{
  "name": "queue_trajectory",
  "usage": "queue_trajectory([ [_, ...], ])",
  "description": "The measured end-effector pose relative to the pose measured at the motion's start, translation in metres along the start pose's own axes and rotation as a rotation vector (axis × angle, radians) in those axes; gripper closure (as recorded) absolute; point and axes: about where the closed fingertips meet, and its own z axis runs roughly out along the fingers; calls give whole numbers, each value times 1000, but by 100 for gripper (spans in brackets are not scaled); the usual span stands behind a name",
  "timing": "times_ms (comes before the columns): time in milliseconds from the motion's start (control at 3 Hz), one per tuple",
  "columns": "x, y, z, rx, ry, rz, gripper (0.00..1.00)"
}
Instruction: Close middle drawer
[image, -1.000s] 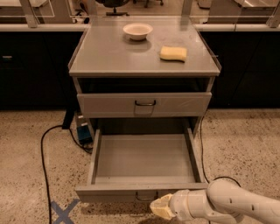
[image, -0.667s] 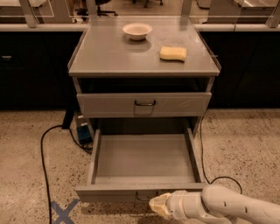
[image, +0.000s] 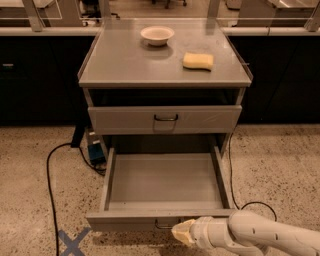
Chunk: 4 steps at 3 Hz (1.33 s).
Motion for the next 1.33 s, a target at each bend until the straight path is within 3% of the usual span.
queue_trajectory([
  [333, -1, -18, 13, 28, -6, 10, 100],
  [667, -1, -18, 13, 28, -6, 10, 100],
  [1333, -12, -42, 8, 165, -7, -48, 100],
])
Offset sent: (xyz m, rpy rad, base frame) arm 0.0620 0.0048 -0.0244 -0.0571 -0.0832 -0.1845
